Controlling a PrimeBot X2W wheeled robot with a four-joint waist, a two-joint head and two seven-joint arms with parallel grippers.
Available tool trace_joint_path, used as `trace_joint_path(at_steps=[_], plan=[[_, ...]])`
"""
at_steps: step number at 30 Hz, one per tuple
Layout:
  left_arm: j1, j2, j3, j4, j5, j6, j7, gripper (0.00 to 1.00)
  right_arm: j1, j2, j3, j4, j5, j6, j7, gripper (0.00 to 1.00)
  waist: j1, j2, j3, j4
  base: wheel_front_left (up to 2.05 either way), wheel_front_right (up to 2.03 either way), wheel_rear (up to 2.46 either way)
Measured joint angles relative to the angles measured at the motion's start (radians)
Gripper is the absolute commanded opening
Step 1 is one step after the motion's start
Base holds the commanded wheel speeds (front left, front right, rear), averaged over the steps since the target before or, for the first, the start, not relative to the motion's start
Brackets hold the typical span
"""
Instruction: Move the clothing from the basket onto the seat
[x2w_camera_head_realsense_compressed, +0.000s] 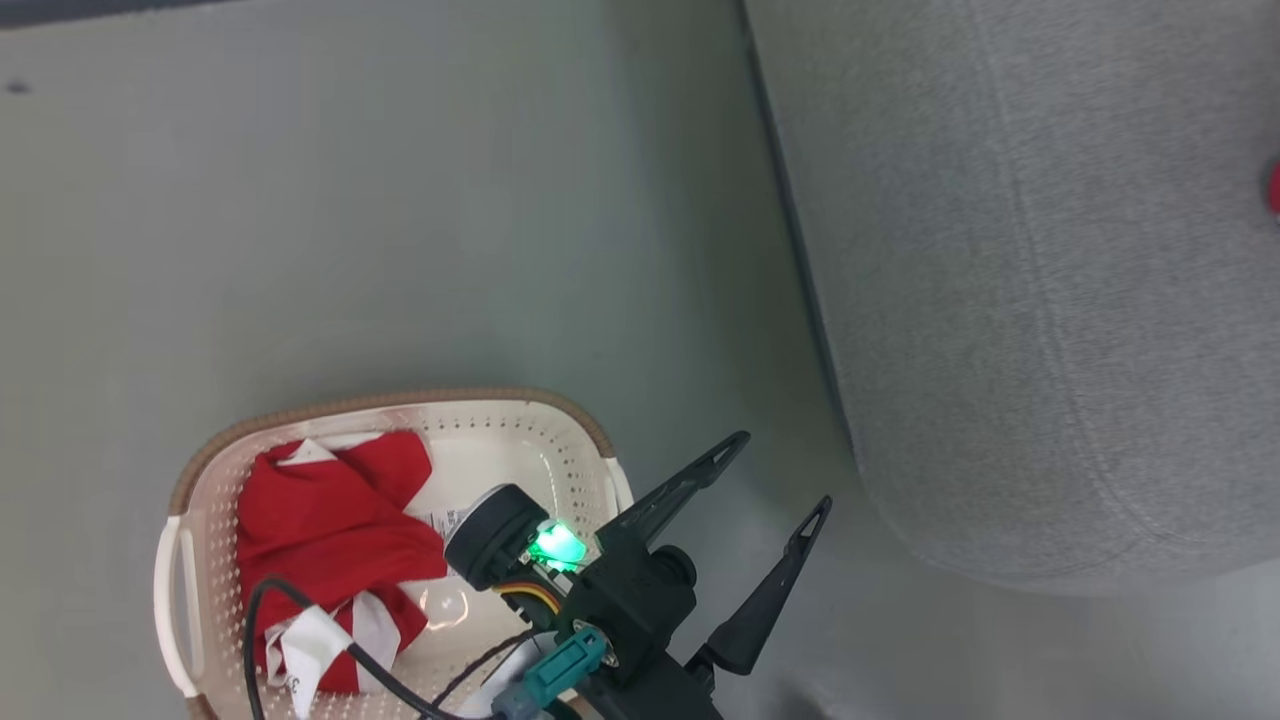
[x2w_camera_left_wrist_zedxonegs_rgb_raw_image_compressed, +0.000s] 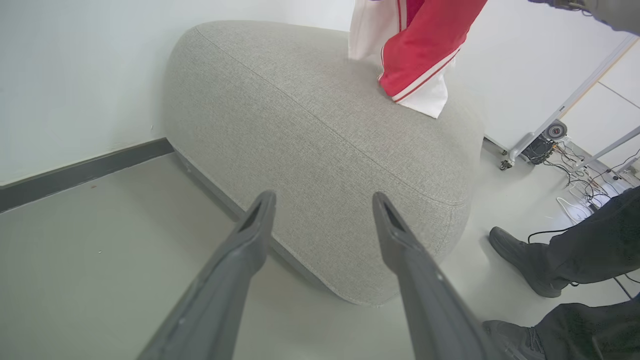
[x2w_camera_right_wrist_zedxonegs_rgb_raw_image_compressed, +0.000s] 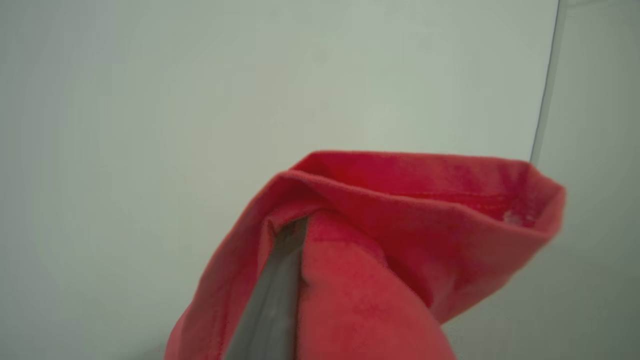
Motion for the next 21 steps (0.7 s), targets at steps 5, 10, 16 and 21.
trace_joint_path(at_steps=[5, 10, 16, 21], plan=[[-0.019, -0.002, 0.006, 0.002, 0.003, 0.0, 0.0, 1.0, -0.021, 0.035, 0.018, 0.082, 0.004, 0.006, 0.0, 0.0, 0.0, 0.0, 0.049, 0.021, 0.0, 0.0, 0.0], [-0.034, -0.001, 0.013, 0.02, 0.02, -0.001, -0.004, 1.0, -0.037, 0.089, 0.043, 0.183, 0.005, 0.026, 0.0, 0.0, 0.0001, 0.0001, 0.082, 0.037, 0.0, 0.0, 0.0], [-0.035, 0.0, 0.018, 0.035, 0.02, -0.01, -0.01, 1.0, -0.047, 0.099, 0.047, 0.246, 0.009, 0.038, 0.0, 0.0, -0.0001, 0.0, 0.083, 0.041, 0.0, 0.0, 0.0], [-0.035, -0.003, 0.018, 0.061, 0.018, -0.018, -0.027, 1.0, -0.077, 0.099, 0.046, 0.297, 0.009, 0.061, 0.0, 1.0, -0.0001, 0.0, 0.068, 0.042, 0.0, 0.0, 0.0]])
